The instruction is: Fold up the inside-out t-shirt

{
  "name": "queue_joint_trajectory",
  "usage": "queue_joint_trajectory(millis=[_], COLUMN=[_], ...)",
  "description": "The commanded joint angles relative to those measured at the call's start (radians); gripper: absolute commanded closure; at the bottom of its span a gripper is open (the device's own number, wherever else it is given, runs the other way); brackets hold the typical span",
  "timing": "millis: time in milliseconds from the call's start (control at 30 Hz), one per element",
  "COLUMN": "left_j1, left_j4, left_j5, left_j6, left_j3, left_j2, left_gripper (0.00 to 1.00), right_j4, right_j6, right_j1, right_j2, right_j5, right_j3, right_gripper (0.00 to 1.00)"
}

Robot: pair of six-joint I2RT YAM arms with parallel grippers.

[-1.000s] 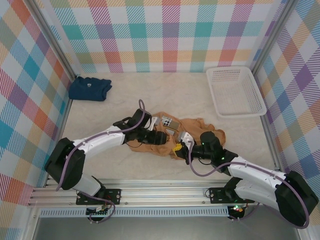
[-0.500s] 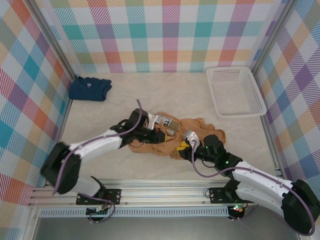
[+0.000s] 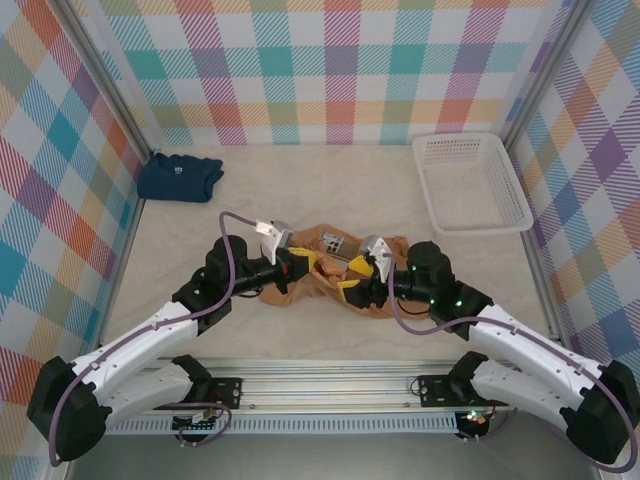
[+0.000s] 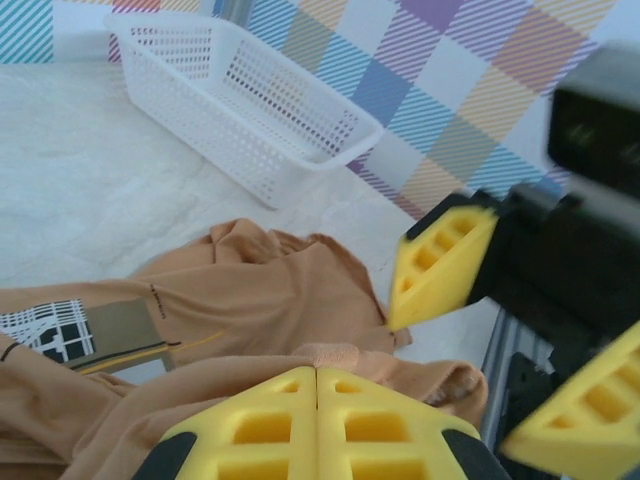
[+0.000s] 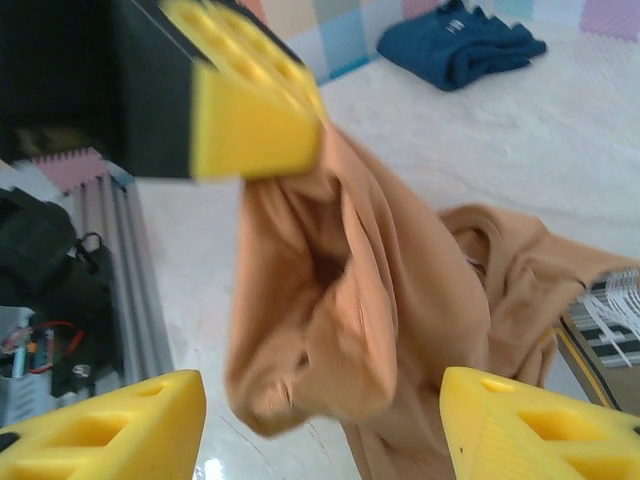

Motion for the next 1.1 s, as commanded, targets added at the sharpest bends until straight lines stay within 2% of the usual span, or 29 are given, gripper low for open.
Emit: queue_joint_trajectory(millis=[0, 100, 200, 333, 467, 567, 800, 1067], left_j1=[0.006, 0.004, 0.002, -0.003, -0.006, -0.011, -0.017, -0.017], left_j4=[0.069, 0.073, 0.054, 0.029, 0.004, -0.023, -0.057, -0.08], left_j5=[0.001, 0.022, 0.02, 0.014, -0.002, -0.004, -0.002, -0.002], left_j6=[0.082, 0.084, 0.087, 0.093, 0.096, 0.102, 0.1, 0.09], left_j3=[-0.004, -0.003, 0.003, 0.013, 0.021, 0.033, 0.056, 0.063], left_j2=[-0.006, 0.005, 0.009, 0.008, 0.013, 0.024, 0.05, 0.055], left_gripper=[1.0, 1.0, 1.0, 1.0, 1.0, 1.0, 1.0, 1.0], right_j4=[-0.052, -0.167, -0.287, -0.321, -0.374, -0.418, -0.467, -0.424], right_j6=[-0.001, -0.051, -0.107, -0.135, -0.189, -0.223, -0.336, -0.392], right_j1=[-0.013, -0.014, -0.013, -0.004, 0.014, 0.052, 0.184, 0.252], right_j2=[0.023, 0.109, 0.224, 0.294, 0.317, 0.317, 0.355, 0.389], right_j5=[-0.089, -0.05, -0.048, -0.052, 0.025, 0.129, 0.459, 0.67], right_j3=[0.087, 0.187, 0.287, 0.332, 0.348, 0.363, 0.384, 0.376], right_gripper=[0.36, 0.38, 0.44, 0.47, 0.5, 0.49, 0.46, 0.57])
